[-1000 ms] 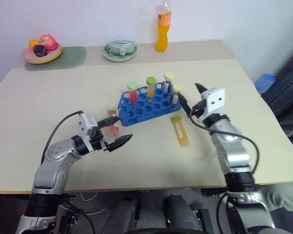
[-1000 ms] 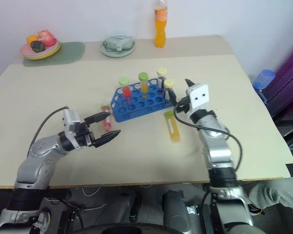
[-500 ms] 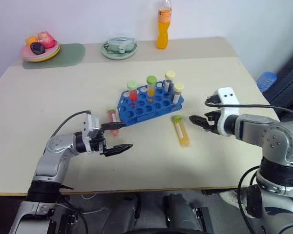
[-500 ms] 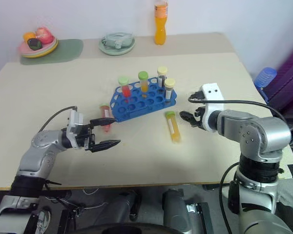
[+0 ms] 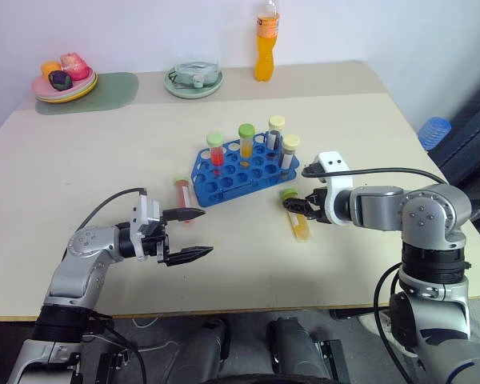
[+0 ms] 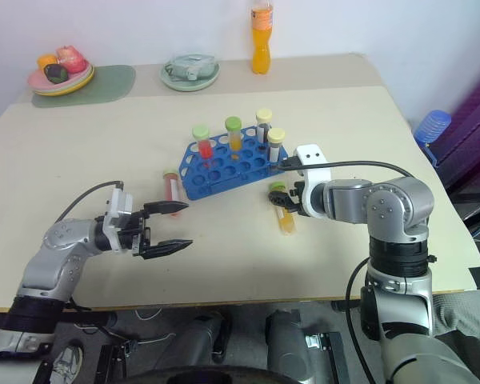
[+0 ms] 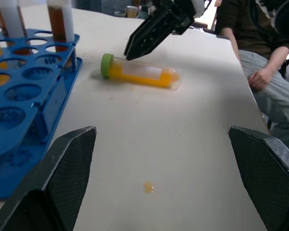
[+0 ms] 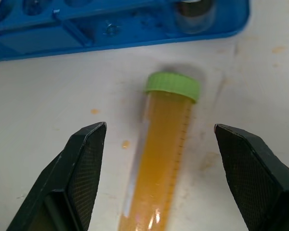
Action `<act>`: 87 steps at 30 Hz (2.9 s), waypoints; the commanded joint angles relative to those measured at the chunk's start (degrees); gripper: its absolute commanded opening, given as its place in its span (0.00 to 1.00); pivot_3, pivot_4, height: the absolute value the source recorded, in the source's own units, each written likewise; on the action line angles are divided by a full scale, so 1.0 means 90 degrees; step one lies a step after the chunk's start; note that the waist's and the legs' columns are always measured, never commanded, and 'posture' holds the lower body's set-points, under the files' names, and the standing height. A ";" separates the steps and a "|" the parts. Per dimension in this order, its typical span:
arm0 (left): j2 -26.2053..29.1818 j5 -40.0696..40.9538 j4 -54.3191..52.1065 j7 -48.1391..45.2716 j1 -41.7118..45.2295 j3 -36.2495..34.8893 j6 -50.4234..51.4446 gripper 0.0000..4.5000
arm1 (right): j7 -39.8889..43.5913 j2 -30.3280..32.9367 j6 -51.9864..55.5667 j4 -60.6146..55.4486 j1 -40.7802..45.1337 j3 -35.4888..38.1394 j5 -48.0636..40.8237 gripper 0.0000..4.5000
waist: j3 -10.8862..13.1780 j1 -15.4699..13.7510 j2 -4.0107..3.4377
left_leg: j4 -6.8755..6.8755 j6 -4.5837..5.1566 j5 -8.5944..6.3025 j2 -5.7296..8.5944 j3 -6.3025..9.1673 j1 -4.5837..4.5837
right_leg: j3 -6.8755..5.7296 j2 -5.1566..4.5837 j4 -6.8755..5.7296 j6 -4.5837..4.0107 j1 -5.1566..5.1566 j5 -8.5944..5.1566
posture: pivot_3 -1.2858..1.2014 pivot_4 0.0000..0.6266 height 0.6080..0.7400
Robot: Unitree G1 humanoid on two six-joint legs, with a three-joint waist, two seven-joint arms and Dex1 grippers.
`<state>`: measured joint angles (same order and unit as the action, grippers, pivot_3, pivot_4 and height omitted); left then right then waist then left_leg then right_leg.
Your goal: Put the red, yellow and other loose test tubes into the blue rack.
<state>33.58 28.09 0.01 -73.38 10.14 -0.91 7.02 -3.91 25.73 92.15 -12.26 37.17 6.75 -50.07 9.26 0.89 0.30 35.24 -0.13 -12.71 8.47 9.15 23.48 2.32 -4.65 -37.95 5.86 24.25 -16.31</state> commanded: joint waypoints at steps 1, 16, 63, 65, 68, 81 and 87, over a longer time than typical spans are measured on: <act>0.0082 0.0118 -0.0267 0.0053 -0.0114 -0.0162 0.0011 1.00 | -0.0166 -0.0120 0.0039 0.0136 0.0147 -0.0146 -0.0071 0.81 | 0.0000 -0.0005 0.0000 | 0.0001 0.0000 0.0000 0.0000 -0.0001 0.0000 | 0.0000 0.0000 0.0000 0.0000 0.0000 0.0000 | 0.52 0.24 1.00; 0.0151 0.0153 -0.0486 0.0203 -0.0254 -0.0198 0.0142 1.00 | 0.0603 0.0174 -0.0369 -0.0009 0.0050 -0.1092 0.1023 0.19 | -0.0005 -0.0006 0.0006 | 0.0009 0.0000 0.0000 -0.0001 -0.0001 -0.0011 | 0.0000 0.0003 -0.0002 0.0000 -0.0015 0.0003 | 0.52 0.24 1.00; -0.0813 0.0003 -0.0238 0.1868 -0.0803 -0.0638 -0.0696 1.00 | 0.4240 -0.3130 -1.4371 0.7107 0.0479 -0.0312 0.3994 0.19 | -0.0003 0.0064 0.0016 | -0.0001 -0.0061 0.0035 -0.0011 -0.0008 -0.0021 | 0.0006 0.0026 -0.0019 -0.0004 0.0000 0.0016 | 0.52 0.24 1.00; -0.0787 0.0014 -0.0242 0.1859 -0.0822 -0.0660 -0.0695 1.00 | 0.4179 -0.3121 -1.4440 0.7327 0.0513 -0.0259 0.4043 0.19 | -0.0003 0.0064 0.0016 | -0.0001 -0.0061 0.0035 -0.0012 -0.0008 -0.0022 | 0.0006 0.0027 -0.0020 -0.0005 0.0000 0.0016 | 0.52 0.24 1.00; -0.0770 0.0015 -0.0244 0.1863 -0.0820 -0.0674 -0.0692 1.00 | 0.4118 -0.3124 -1.4511 0.7625 0.0626 -0.0138 0.4035 0.19 | -0.0004 0.0064 0.0015 | -0.0001 -0.0061 0.0035 -0.0012 -0.0008 -0.0030 | 0.0006 0.0027 -0.0021 -0.0006 -0.0007 0.0016 | 0.52 0.24 1.00; -0.0766 0.0058 -0.0461 0.1964 -0.0919 -0.0697 -0.0634 1.00 | 0.3798 -0.3169 -1.4849 0.8625 0.1084 0.0226 0.4119 0.19 | -0.0004 0.0046 0.0015 | -0.0011 -0.0028 0.0015 -0.0012 -0.0008 -0.0102 | 0.0008 0.0028 -0.0016 -0.0008 -0.0059 0.0015 | 0.52 0.24 1.00; -0.0773 0.0074 -0.0572 0.2046 -0.0923 -0.0679 -0.0553 1.00 | 0.3931 -0.3225 -1.5163 0.8670 0.0933 0.0296 0.4168 0.61 | -0.0004 0.0036 0.0015 | -0.0015 -0.0025 0.0012 -0.0013 -0.0007 -0.0128 | 0.0008 0.0029 -0.0011 -0.0009 -0.0092 0.0014 | 0.52 0.24 1.00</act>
<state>26.31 27.97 -2.92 -55.12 1.87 -5.94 2.12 31.37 -2.91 -43.29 65.41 46.08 8.93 -12.57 9.22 1.21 0.43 35.10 -0.35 -12.61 8.35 9.09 22.33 2.40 -4.39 -38.05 5.78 23.43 -16.18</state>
